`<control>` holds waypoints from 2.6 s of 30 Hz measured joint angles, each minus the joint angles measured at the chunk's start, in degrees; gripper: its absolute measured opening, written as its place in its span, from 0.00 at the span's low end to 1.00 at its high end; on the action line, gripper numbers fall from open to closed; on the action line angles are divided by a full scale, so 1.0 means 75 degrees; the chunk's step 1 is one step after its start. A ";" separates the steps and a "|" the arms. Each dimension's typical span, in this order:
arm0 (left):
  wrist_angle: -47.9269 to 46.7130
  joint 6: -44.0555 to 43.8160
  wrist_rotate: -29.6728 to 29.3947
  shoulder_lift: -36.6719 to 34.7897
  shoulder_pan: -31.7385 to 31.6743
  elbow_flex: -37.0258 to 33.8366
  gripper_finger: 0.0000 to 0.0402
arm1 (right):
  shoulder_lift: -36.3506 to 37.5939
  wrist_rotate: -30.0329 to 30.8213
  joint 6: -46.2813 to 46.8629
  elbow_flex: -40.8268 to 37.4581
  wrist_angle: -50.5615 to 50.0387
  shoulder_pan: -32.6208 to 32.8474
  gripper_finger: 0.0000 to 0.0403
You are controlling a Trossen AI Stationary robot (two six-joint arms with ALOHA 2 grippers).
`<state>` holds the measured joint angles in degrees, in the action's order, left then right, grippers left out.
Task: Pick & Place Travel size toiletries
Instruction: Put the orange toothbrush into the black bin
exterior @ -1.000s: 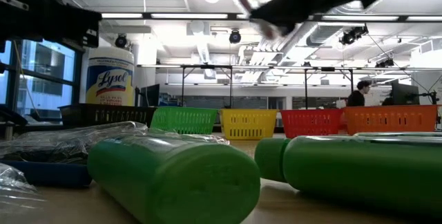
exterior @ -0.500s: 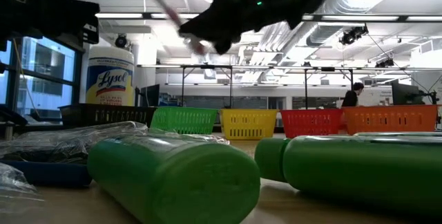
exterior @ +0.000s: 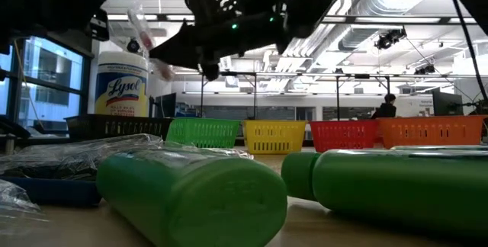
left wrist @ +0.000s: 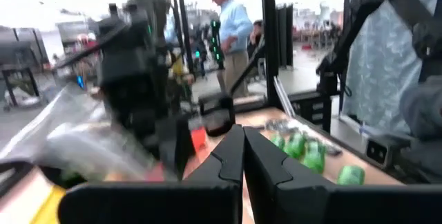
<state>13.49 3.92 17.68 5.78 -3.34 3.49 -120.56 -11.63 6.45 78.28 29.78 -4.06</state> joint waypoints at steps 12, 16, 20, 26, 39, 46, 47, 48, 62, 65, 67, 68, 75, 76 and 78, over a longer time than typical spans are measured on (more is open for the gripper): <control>0.0661 0.0009 0.0314 -0.0006 -0.0002 0.0000 0.00 | -0.1359 0.0147 0.0525 0.0856 0.0905 -0.0005 0.03; 0.0621 0.0007 0.0311 -0.0006 -0.0002 0.0000 0.00 | -0.1668 0.0218 0.0417 0.1157 0.0847 0.0042 0.04; 0.0618 0.0009 0.0311 -0.0006 -0.0002 0.0000 0.00 | -0.1730 0.0532 0.0055 0.1358 0.0326 0.0098 0.03; 0.0577 0.0020 0.0308 -0.0006 -0.0002 0.0000 0.00 | -0.1730 0.0919 -0.0580 0.1378 -0.0256 0.0202 0.04; 0.0374 0.0038 0.0285 -0.0006 -0.0002 0.0000 0.00 | -0.1733 0.1289 -0.1365 0.1378 -0.0607 0.0293 0.04; 0.0363 0.0038 0.0285 -0.0003 -0.0002 0.0000 0.00 | -0.1733 0.1362 -0.1906 0.1375 -0.0747 0.0296 0.04; 0.0365 0.0037 0.0285 -0.0003 -0.0002 0.0000 0.00 | -0.1733 0.1359 -0.1916 0.1375 -0.0753 0.0296 0.04; 0.0365 0.0036 0.0285 -0.0003 -0.0002 0.0000 0.00 | -0.1733 0.1341 -0.1925 0.1375 -0.0774 0.0293 0.04; 0.0353 0.0035 0.0291 -0.0003 -0.0002 0.0000 0.00 | -0.1733 0.1138 -0.2324 0.1375 -0.0917 0.0298 0.04; 0.0354 0.0035 0.0291 -0.0003 -0.0002 0.0000 0.00 | -0.1733 0.1129 -0.2339 0.1375 -0.0937 0.0301 0.04; 0.0353 0.0035 0.0291 -0.0003 0.0000 0.0000 0.00 | -0.1733 0.1095 -0.2328 0.1375 -0.0955 0.0301 0.04; 0.0353 0.0035 0.0291 -0.0003 -0.0001 0.0000 0.00 | -0.1733 0.1072 -0.2327 0.1375 -0.0972 0.0298 0.04; 0.0353 0.0035 0.0311 -0.0003 -0.0002 0.0000 0.00 | -0.1733 0.0909 -0.2089 0.1375 -0.1077 0.0301 0.07; 0.0351 0.0035 0.0311 -0.0003 -0.0002 0.0000 0.00 | -0.1733 0.0901 -0.2050 0.1375 -0.1085 0.0301 0.08; 0.0350 0.0034 0.0311 -0.0003 -0.0001 0.0000 0.00 | -0.1733 0.0882 -0.2029 0.1375 -0.1098 0.0298 0.12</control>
<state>16.12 4.18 20.01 5.76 -3.35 3.49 -133.56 -5.02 -8.76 88.60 21.55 -1.83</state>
